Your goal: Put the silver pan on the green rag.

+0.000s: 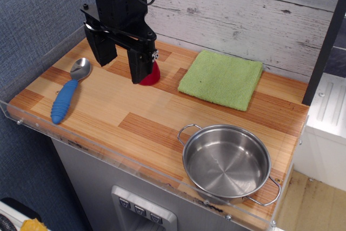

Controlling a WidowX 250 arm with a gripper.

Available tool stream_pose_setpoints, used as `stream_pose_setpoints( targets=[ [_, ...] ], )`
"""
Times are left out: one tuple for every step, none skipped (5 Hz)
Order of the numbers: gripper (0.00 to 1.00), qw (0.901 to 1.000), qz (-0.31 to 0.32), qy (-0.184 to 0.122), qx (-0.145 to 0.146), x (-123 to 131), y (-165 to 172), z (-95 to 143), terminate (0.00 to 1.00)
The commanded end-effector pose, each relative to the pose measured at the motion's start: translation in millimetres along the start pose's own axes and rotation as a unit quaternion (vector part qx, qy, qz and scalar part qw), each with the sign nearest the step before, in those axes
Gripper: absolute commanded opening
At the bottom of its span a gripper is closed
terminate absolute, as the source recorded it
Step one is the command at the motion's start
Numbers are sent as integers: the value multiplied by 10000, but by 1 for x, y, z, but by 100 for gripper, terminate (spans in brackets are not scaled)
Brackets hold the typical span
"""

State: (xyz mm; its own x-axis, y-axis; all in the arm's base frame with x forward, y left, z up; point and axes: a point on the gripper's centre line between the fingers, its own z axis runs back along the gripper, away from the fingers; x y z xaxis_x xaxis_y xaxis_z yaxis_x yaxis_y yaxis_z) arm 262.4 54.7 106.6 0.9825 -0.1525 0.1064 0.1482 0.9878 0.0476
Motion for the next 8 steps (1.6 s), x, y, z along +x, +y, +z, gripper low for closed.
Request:
stream_pose_setpoints(
  targets=[
    [100, 10000, 0, 0, 0, 0, 0, 0, 0],
    [100, 9979, -647, -60, -4, 20, -20, -10, 0],
    [100, 9891, -1460, -192, 39, 42, -45, -14, 0],
    [100, 9768, -2127, -265, 37, 58, -72, -21, 0],
    [100, 9666, -2542, -250, -188, 60, -92, -36, 0],
    [100, 9595, -2781, -75, -436, 50, -111, -51, 0],
    [100, 9555, -2900, -6, -540, 40, -122, -58, 0],
    [100, 9501, -3058, 48, -606, 36, -132, -63, 0]
  ],
)
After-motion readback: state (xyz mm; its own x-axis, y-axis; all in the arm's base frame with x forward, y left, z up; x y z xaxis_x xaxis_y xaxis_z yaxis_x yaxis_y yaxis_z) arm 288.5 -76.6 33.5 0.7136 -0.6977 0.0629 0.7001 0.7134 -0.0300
